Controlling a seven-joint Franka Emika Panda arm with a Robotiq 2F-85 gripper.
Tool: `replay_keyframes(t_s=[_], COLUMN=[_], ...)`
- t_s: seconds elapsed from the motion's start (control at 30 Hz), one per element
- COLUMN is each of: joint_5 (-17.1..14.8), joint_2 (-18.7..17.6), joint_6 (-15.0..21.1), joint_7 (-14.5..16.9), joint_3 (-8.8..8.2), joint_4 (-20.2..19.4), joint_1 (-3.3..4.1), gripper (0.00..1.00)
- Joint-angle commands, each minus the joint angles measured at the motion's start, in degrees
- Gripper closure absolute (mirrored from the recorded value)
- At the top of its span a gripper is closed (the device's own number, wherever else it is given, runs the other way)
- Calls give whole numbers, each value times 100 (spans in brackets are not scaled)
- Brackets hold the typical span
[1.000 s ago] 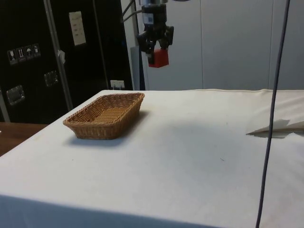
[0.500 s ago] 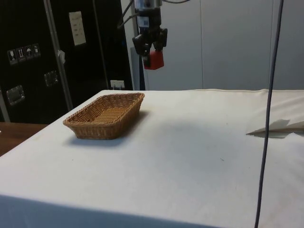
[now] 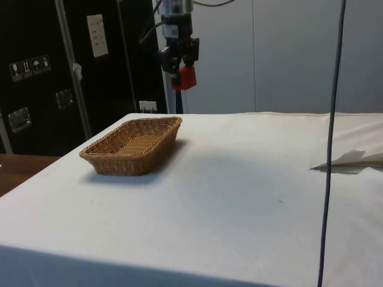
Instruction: Pick up the cube and place it into the basket.
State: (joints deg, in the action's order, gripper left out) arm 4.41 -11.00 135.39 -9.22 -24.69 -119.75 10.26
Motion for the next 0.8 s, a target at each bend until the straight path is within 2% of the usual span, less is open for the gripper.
replay_keyframes(t_s=[0.0,0.03,0.27,0.3,0.33,0.6,0.63,0.77], joint_5=[-17,-115,-138,-63,-132,-115,-63,-120], joint_2=[-34,-97,-304,-292,-327,-407,-401,-447], joint_6=[0,-29,-17,-6,-17,40,11,69], joint_7=[29,120,286,212,315,688,579,814], joint_3=[6,40,69,40,74,80,46,92], joint_4=[46,138,395,367,413,510,498,550], joint_1=[0,-11,-17,0,-23,-17,0,-11], gripper=[100,100,100,100,100,100,100,100])
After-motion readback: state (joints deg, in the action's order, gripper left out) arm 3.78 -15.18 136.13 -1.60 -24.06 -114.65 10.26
